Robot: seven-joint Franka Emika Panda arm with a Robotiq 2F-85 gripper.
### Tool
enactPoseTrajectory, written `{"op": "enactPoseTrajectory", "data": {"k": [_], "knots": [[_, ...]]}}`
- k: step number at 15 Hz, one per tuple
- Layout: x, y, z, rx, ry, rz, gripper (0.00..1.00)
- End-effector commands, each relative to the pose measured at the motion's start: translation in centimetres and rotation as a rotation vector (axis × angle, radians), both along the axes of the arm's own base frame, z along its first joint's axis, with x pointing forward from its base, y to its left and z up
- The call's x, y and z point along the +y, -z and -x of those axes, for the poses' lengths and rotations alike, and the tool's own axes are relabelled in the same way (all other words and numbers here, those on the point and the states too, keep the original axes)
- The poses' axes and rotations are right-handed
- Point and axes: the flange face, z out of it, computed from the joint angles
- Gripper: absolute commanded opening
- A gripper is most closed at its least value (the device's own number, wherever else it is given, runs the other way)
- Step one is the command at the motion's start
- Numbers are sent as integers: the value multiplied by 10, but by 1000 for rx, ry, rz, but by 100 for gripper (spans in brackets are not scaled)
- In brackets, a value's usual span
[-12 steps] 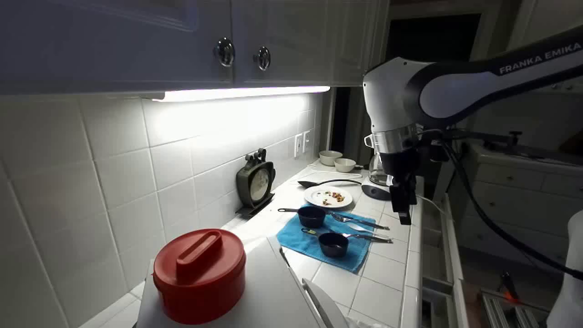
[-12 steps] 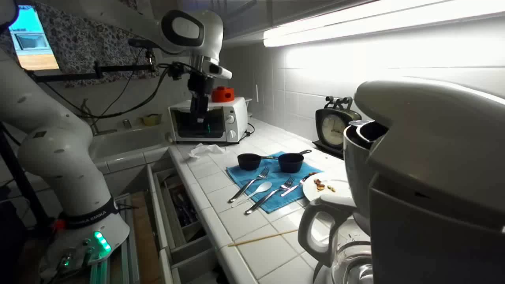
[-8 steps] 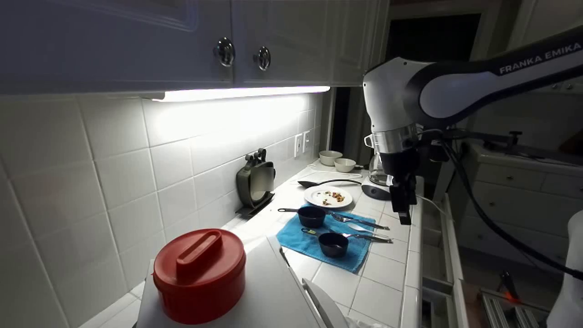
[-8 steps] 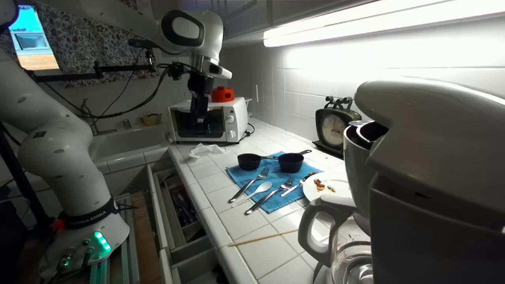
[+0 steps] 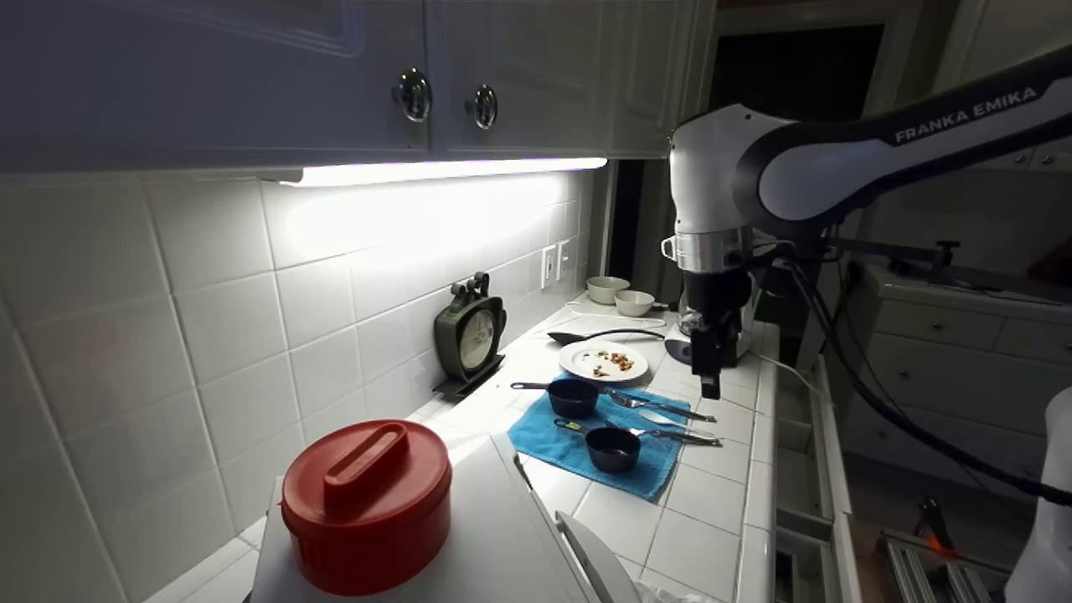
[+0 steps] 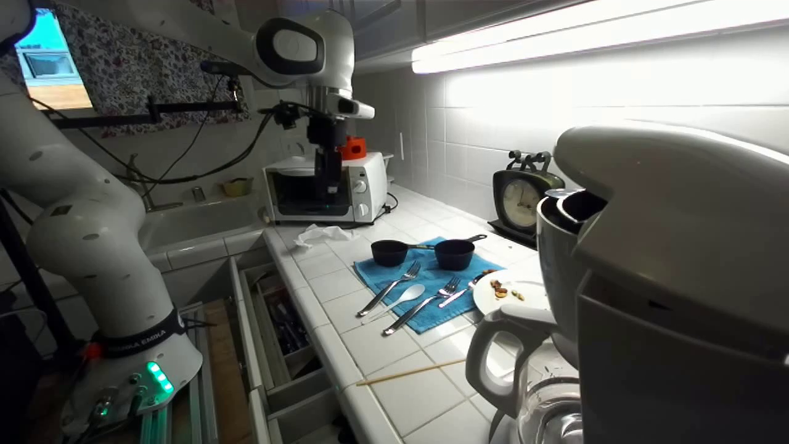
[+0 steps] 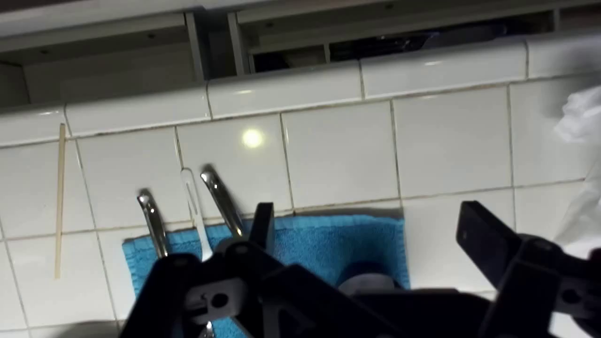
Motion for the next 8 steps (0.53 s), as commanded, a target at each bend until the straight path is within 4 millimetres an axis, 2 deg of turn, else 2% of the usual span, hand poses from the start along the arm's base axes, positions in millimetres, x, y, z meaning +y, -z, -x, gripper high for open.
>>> {"op": "enactPoseTrajectory", "data": {"k": [1, 7, 8], "knots": [[-40, 10, -31, -142, 20, 15, 100], [-99, 42, -73, -305, 35, 48, 100], [-85, 35, -57, -300, 48, 18, 100]]}}
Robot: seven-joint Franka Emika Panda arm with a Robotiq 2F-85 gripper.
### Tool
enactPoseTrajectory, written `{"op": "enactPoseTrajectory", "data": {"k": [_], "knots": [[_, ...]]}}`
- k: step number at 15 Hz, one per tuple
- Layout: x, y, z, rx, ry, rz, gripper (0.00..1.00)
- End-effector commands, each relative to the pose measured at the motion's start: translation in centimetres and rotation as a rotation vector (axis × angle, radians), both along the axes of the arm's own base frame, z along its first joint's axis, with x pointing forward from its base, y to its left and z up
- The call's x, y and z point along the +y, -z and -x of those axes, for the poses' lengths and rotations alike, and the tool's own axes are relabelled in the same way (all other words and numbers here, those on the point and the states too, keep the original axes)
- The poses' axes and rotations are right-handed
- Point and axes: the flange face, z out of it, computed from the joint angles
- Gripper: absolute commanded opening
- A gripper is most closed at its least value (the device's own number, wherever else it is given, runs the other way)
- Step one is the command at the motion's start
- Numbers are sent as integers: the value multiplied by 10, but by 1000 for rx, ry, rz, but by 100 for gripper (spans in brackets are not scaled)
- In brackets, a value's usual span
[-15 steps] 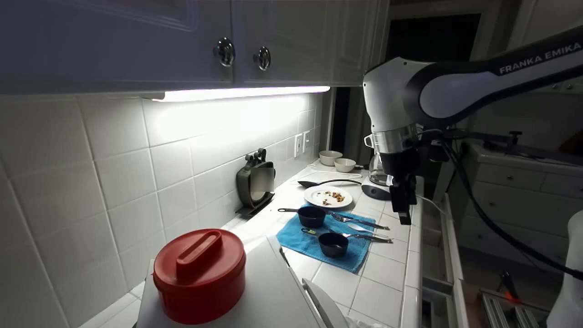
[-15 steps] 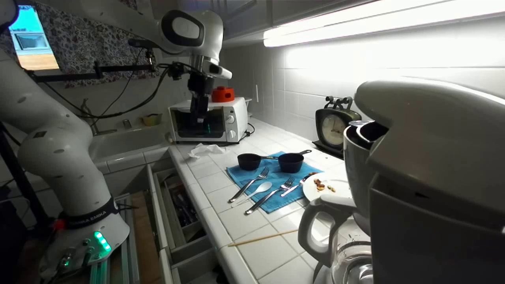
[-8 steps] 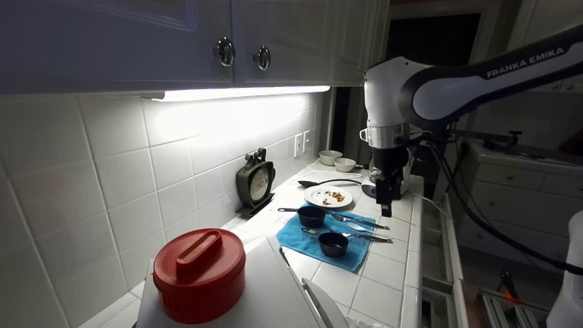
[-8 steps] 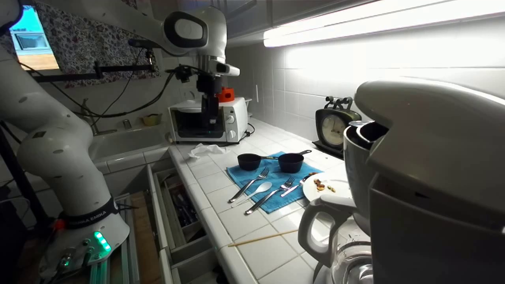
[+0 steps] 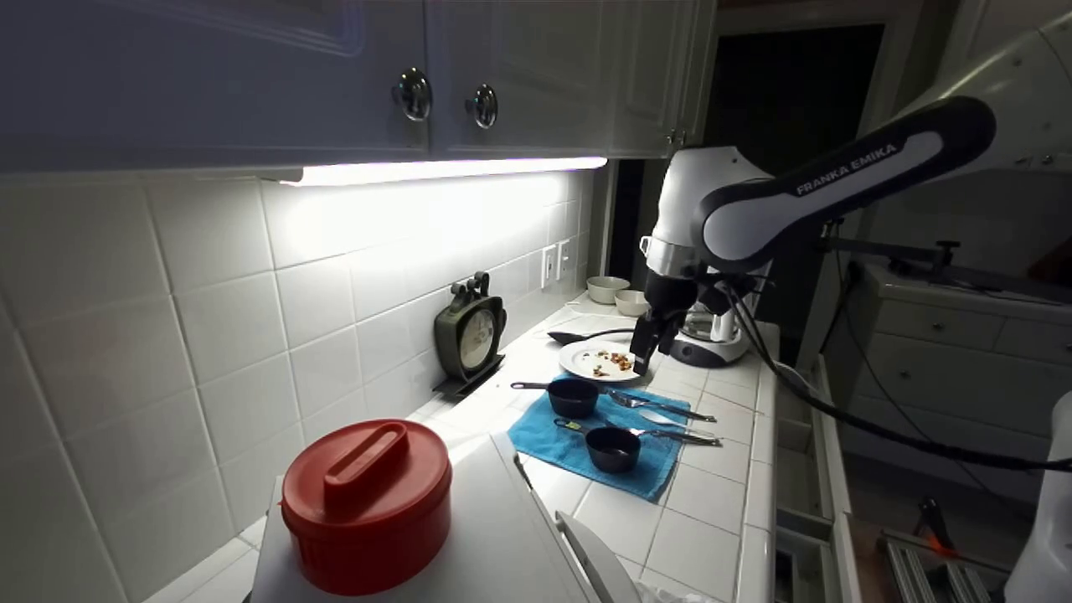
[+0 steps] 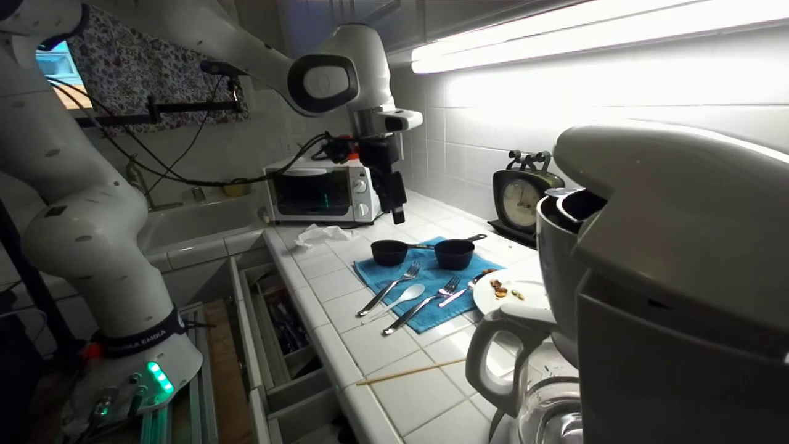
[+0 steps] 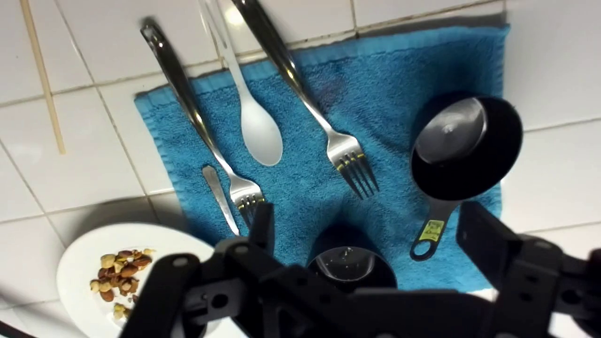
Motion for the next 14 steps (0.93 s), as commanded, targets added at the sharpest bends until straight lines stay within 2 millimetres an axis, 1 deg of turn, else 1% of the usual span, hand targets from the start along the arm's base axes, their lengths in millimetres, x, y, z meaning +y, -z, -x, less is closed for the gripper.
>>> {"op": "enactPoseTrajectory", "data": {"k": [1, 3, 5, 9, 12, 14], "knots": [[-7, 5, -5, -2, 5, 3, 100], [-12, 11, -11, 1, 9, 5, 100], [-12, 10, -13, 0, 9, 6, 100], [-41, 14, -39, -107, 29, 40, 100], [-61, 26, -58, -174, 72, 47, 100], [-70, 37, -71, -188, 111, 42, 100]]}}
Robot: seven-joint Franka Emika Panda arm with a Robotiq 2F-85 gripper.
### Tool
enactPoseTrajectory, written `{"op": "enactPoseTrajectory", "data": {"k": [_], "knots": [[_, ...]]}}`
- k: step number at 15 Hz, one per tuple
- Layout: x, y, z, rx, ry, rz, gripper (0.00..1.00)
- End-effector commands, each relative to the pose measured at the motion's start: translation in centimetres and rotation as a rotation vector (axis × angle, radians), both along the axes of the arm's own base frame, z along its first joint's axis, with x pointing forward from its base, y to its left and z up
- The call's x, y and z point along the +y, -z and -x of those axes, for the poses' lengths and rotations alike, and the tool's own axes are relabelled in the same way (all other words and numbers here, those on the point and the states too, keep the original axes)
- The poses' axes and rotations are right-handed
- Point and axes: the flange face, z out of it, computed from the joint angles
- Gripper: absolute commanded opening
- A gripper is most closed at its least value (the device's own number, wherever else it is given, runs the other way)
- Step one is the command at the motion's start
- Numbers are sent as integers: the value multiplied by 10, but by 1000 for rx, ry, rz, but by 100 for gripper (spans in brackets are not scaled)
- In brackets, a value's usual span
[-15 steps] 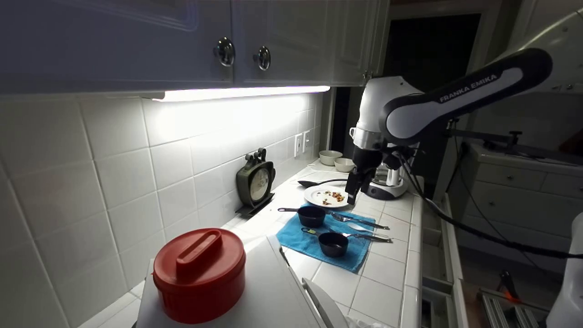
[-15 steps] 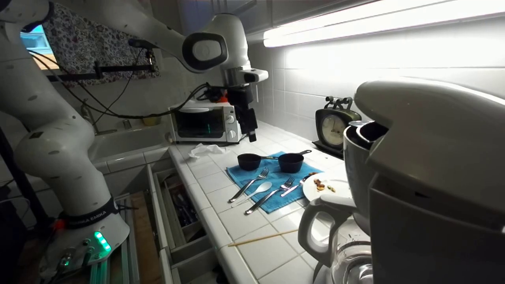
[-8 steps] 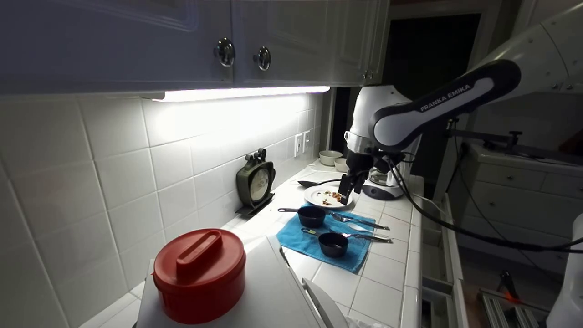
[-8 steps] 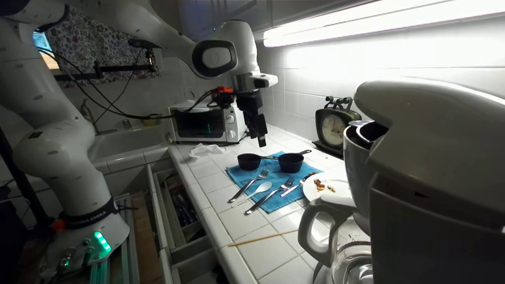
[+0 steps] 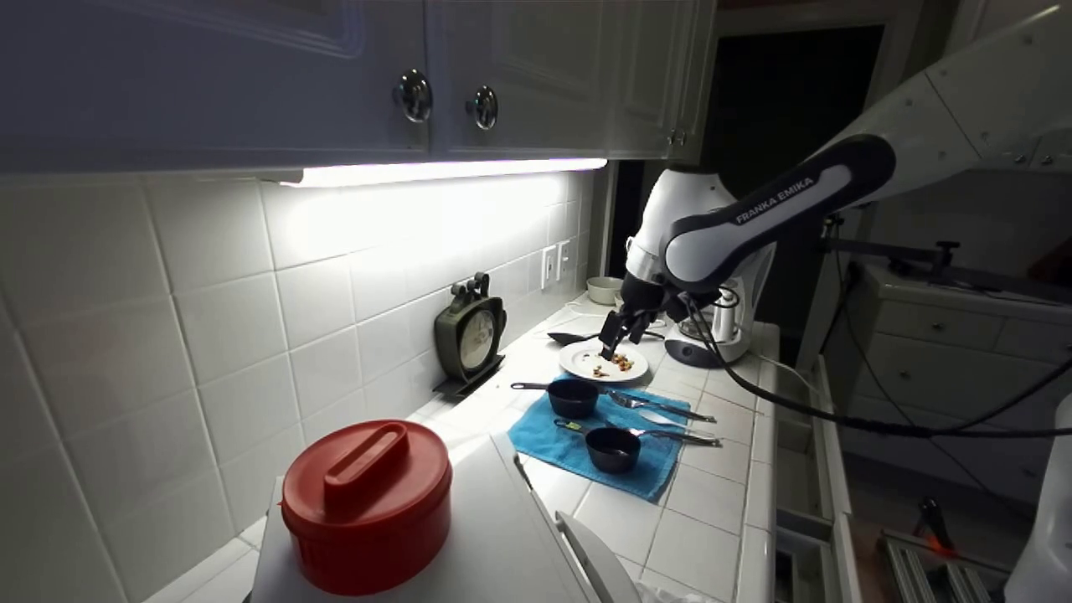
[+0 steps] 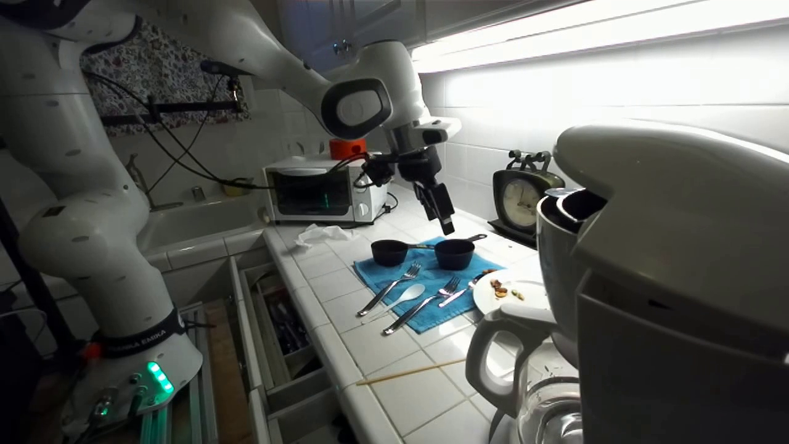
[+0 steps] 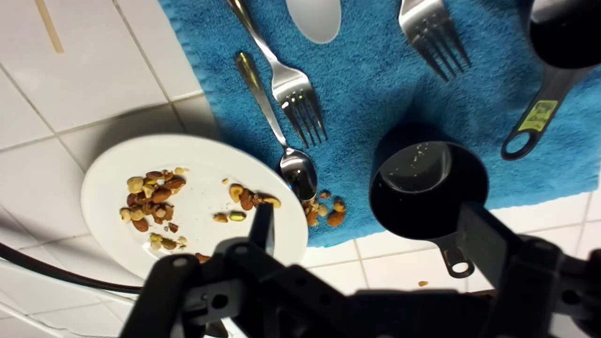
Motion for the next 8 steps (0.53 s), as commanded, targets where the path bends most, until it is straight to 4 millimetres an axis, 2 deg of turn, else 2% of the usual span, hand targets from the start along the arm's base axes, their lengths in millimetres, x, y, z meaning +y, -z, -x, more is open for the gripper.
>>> {"op": "enactPoseTrajectory", "data": {"k": [1, 8], "knots": [[-17, 19, -31, -34, 57, -22, 100], [-34, 42, -75, -48, 232, -89, 100]]}}
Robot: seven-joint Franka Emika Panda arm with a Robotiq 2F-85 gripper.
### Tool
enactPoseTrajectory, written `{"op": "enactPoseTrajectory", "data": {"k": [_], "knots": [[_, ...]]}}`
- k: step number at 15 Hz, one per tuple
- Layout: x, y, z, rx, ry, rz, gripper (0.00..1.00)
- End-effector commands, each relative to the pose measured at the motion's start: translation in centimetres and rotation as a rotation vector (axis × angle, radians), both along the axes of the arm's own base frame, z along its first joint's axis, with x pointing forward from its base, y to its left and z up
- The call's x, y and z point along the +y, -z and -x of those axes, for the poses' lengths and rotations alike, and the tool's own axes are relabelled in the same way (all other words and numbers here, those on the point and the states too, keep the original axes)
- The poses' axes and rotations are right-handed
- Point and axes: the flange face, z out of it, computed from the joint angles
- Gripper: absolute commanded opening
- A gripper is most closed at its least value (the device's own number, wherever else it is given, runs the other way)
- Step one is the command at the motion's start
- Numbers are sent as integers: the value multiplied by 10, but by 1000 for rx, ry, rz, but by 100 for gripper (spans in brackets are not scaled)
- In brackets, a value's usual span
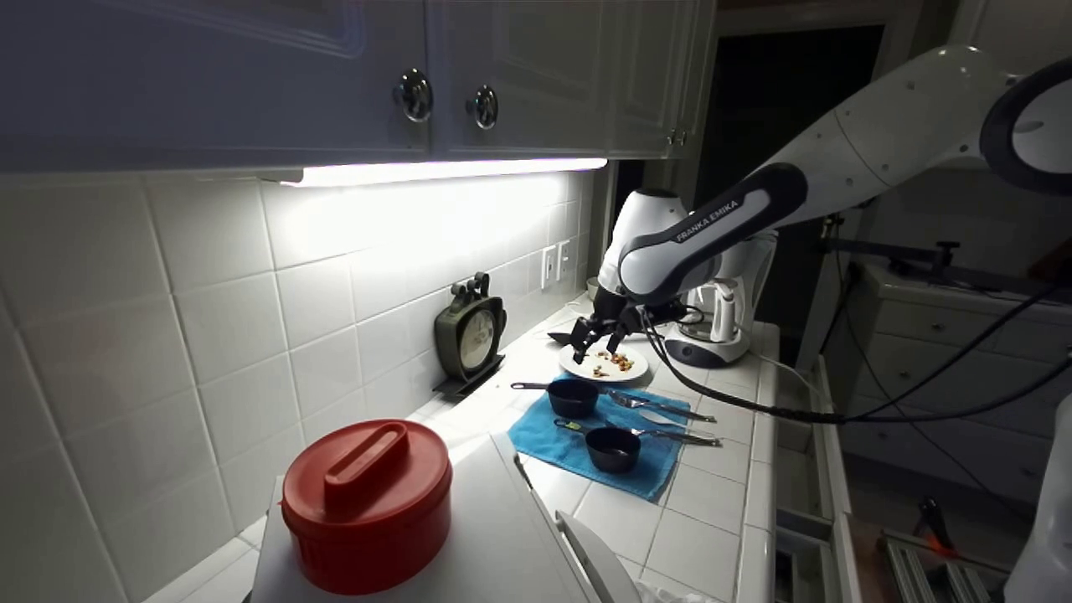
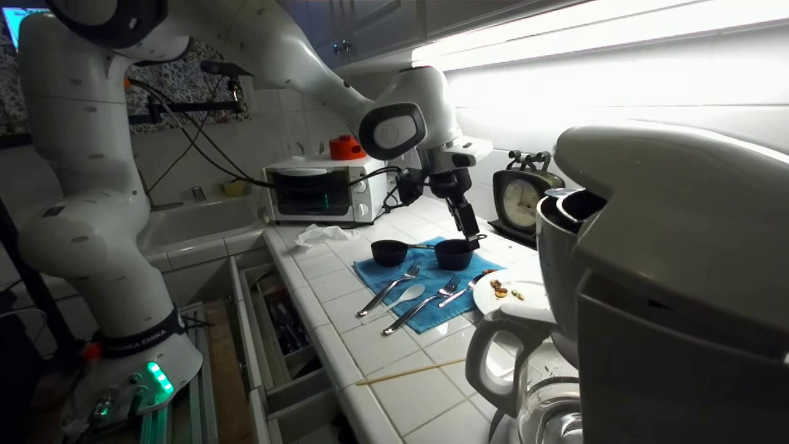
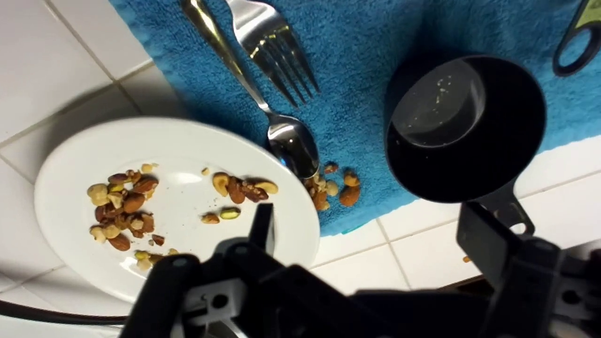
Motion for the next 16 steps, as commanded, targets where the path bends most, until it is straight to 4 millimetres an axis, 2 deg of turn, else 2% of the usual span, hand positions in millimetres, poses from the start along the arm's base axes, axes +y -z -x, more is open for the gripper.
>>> {"op": "enactPoseTrajectory", "data": {"k": [1, 12, 16], "knots": [[-12, 9, -27, -17, 87, -29, 100], [-30, 43, -62, -20, 247, -78, 100], [-29, 46, -66, -7, 301, -110, 100]]}}
